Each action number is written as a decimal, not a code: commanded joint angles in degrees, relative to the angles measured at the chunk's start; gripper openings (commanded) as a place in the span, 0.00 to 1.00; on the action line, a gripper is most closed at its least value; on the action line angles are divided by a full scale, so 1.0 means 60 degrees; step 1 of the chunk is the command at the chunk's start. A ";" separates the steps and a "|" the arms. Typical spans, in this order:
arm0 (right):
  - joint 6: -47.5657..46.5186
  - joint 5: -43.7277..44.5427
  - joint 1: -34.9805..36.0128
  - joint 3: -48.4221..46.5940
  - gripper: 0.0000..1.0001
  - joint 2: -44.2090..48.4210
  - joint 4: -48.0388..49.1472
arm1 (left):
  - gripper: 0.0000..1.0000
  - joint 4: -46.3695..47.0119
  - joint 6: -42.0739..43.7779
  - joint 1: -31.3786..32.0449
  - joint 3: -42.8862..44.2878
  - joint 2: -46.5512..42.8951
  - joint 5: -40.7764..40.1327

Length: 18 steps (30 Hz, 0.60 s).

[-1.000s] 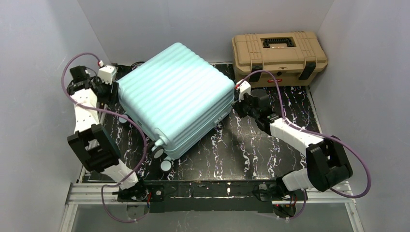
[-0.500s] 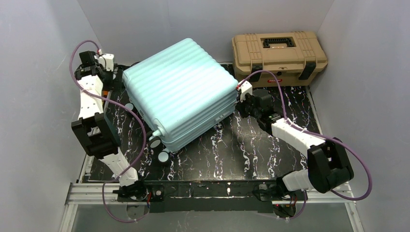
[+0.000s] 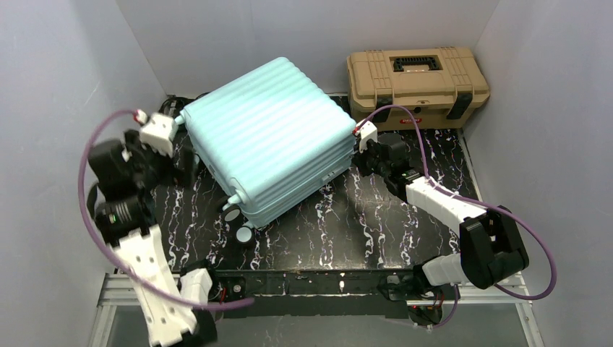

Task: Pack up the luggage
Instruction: Zip the luggage at the center of the board.

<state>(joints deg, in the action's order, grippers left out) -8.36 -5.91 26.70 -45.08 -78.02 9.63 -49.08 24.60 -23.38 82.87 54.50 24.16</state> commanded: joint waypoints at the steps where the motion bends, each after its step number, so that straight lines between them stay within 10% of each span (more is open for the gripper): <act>1: 0.0018 -0.0359 0.0106 -0.0178 0.01 0.0541 0.1081 | 0.98 -0.3351 0.1729 0.0073 -0.1399 -0.1389 0.4510; 18: -0.0258 -0.0212 0.0106 -0.0351 0.01 0.0206 0.1107 | 0.96 -0.3542 0.2562 0.0412 -0.3615 -0.1948 0.4843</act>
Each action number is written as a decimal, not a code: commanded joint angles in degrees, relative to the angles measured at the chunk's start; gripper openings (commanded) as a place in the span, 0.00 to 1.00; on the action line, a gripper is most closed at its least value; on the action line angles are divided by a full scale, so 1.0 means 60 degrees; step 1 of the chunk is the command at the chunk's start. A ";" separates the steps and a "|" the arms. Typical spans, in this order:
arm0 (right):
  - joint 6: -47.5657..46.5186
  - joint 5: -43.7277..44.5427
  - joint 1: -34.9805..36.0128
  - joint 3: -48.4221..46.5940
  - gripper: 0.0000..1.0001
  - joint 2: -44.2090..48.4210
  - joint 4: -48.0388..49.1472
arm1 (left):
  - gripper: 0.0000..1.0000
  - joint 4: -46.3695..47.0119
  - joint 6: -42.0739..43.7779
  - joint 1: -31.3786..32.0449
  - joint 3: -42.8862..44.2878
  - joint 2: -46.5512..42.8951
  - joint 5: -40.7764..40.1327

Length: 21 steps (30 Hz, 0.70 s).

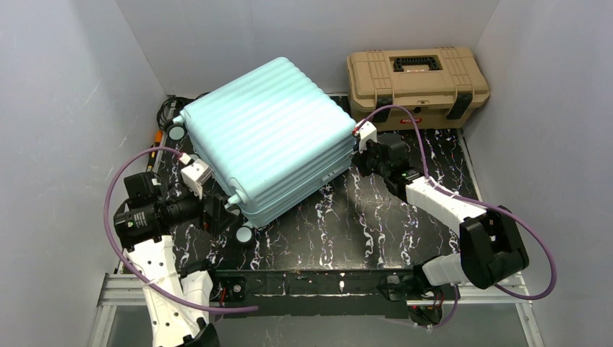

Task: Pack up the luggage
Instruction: Zip the luggage at the center of the board.

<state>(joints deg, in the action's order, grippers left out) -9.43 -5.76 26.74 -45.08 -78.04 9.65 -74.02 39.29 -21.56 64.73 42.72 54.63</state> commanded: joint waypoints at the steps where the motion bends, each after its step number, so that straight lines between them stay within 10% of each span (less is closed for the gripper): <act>1: -0.0083 -0.0261 0.0099 -0.0373 0.01 0.0174 0.1091 | 0.96 0.0994 0.0047 0.0159 -0.0807 -0.0030 -0.0493; 10: -0.0068 -0.0366 0.0091 -0.0452 0.01 -0.0045 0.1030 | 0.94 0.2737 -0.0542 0.1374 -0.1394 0.0350 -0.1768; 21: -0.0080 -0.0435 0.0091 -0.0651 0.01 -0.0061 0.0836 | 0.65 0.2724 -0.0484 0.3447 -0.1547 0.1284 -0.2824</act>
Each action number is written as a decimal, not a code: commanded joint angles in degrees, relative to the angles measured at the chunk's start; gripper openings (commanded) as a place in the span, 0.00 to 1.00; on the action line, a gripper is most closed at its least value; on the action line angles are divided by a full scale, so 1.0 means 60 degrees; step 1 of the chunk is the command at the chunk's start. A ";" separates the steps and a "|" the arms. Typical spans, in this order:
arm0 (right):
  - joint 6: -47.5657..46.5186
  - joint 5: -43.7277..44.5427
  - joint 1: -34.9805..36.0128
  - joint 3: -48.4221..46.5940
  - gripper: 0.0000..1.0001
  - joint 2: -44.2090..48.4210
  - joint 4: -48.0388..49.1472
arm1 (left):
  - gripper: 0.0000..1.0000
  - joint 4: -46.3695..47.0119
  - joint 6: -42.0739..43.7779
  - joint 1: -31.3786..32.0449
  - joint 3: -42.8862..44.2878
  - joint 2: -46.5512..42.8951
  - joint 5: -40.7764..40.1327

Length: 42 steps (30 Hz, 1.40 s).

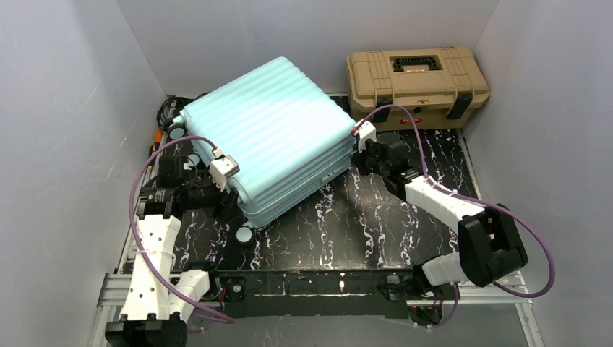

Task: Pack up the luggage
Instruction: Zip the luggage at the center of the board.

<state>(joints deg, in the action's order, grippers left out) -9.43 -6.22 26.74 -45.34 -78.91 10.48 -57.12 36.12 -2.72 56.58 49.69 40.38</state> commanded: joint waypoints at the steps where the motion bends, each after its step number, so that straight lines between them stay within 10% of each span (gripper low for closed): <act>1: -0.0103 -0.0368 0.0098 -0.0616 0.01 0.0086 0.0676 | 0.56 -0.0089 0.0045 0.0316 -0.0199 0.0170 -0.0514; 7: -0.0229 -0.0057 0.0099 -0.0454 0.01 0.0145 0.0655 | 0.00 -0.0076 -0.0197 0.0312 -0.0093 0.0089 -0.1385; 19: 0.0141 0.0076 -0.0545 0.0302 0.01 0.0817 0.0995 | 0.00 0.0020 -0.0362 -0.0302 -0.0133 -0.1044 -0.4533; 42: -0.0725 0.1939 -0.0546 -0.0685 0.01 -0.0226 0.1262 | 0.00 -0.2106 0.5262 -0.7546 0.0964 0.1019 0.0983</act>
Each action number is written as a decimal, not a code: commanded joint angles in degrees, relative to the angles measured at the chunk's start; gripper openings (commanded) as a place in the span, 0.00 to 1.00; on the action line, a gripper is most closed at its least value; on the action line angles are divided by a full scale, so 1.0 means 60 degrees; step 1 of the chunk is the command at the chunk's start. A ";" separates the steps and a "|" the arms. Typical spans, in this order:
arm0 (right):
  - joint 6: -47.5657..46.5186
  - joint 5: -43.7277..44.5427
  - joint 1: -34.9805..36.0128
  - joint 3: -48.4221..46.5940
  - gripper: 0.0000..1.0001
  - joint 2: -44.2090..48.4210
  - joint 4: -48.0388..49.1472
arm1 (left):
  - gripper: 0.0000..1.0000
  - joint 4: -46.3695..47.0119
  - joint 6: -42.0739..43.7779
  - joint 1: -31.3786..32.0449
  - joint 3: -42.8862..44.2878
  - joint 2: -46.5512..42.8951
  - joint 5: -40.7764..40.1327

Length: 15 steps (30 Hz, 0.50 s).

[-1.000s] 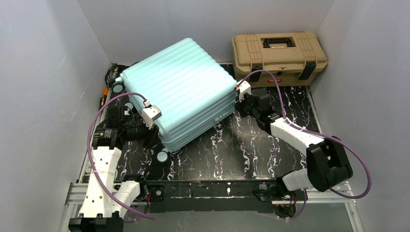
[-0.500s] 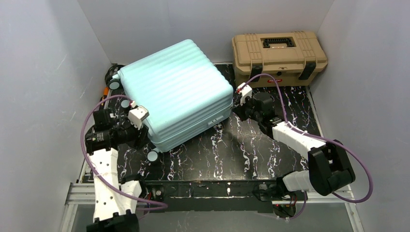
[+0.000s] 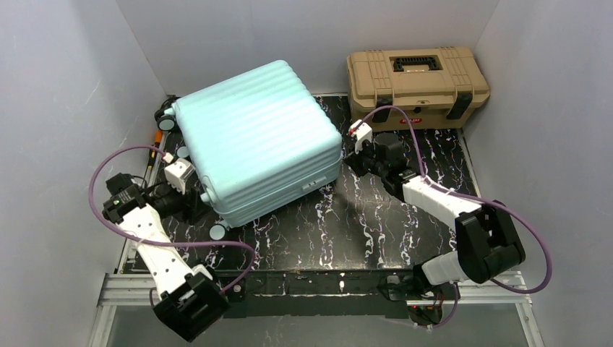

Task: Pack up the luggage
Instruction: Zip the luggage at the center of the board.

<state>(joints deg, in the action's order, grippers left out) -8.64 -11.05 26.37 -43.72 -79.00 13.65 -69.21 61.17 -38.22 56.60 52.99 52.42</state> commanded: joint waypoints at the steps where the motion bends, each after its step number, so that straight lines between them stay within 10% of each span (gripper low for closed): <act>1: -0.0948 0.2939 -0.0484 -0.1027 0.01 -0.0233 0.0716 | 0.00 -0.0317 0.1407 -0.1821 0.1069 0.0678 -0.0828; 15: -0.1862 0.2139 -0.0114 -0.3614 0.01 -0.3337 0.1262 | 0.00 -0.2000 0.4873 -0.2997 0.1316 0.1850 0.0147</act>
<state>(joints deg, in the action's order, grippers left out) -15.73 -11.07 28.18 -57.67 -93.60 13.78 -85.38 84.47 -51.77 63.16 66.00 59.02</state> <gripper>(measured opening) 0.031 0.559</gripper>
